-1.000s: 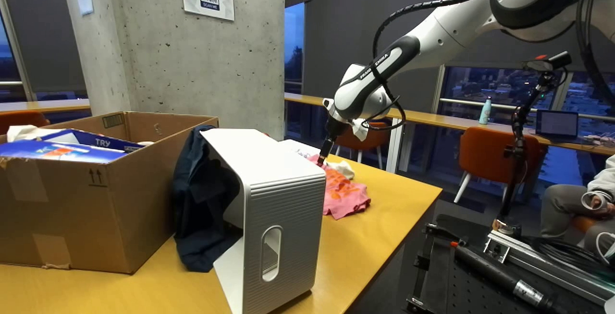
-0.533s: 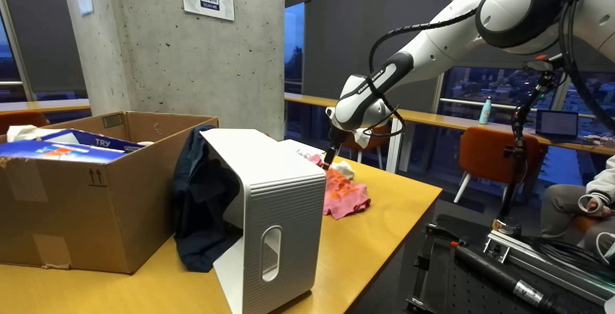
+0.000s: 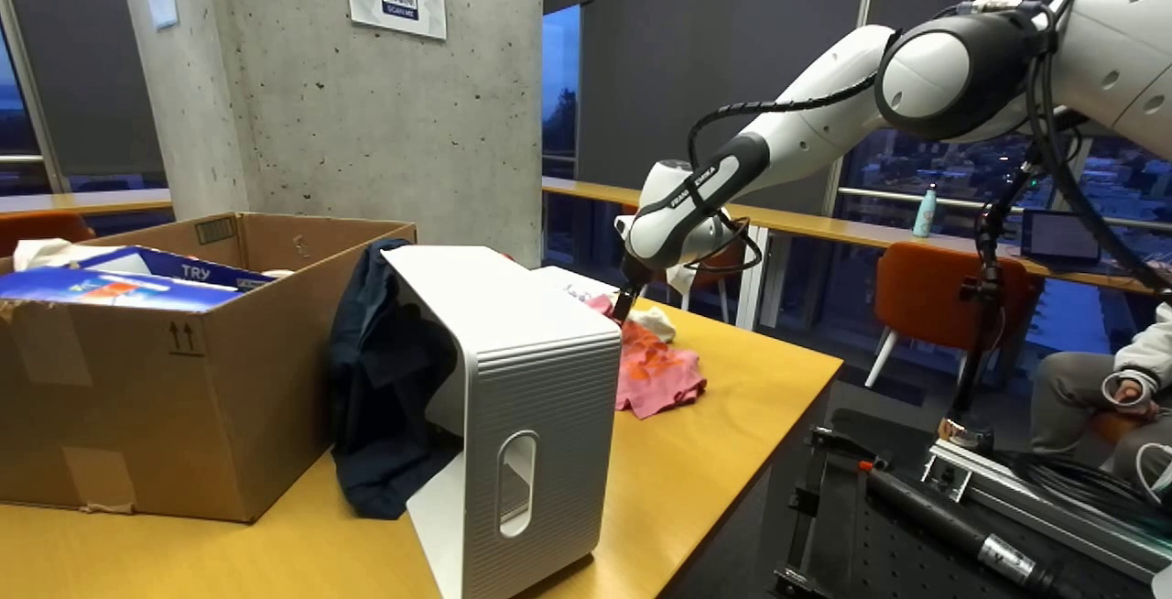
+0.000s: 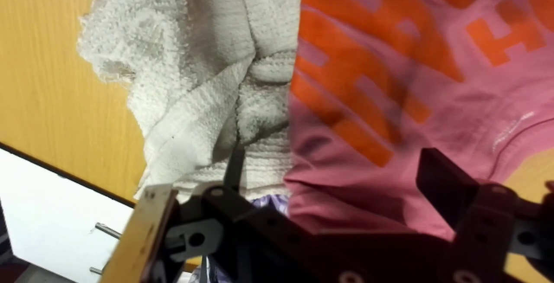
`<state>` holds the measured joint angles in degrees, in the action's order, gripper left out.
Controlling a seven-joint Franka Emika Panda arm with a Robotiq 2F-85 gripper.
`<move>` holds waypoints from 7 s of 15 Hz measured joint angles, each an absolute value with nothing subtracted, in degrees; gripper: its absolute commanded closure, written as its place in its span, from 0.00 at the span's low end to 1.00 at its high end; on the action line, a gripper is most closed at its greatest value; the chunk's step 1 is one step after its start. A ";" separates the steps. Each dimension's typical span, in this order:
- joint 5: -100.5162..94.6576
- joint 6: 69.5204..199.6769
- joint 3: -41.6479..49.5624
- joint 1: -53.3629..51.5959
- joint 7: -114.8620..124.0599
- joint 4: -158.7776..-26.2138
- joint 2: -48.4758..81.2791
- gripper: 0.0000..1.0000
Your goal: Put the dark blue and pink clothes on the white basket
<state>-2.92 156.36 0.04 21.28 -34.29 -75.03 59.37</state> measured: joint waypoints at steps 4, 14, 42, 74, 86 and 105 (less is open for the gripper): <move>-5.26 156.44 1.01 20.39 -32.23 -70.54 62.36 0.35; -7.96 159.36 1.46 20.04 -29.72 -66.92 65.22 1.00; -42.01 140.48 20.44 -16.33 3.63 -92.55 15.75 0.99; -2.47 156.00 -16.25 5.33 -32.78 -93.48 24.86 0.99; -1.58 154.98 -16.56 5.24 -35.09 -89.46 31.46 0.99; -2.07 144.23 -15.34 -2.76 -35.96 -71.64 40.93 0.32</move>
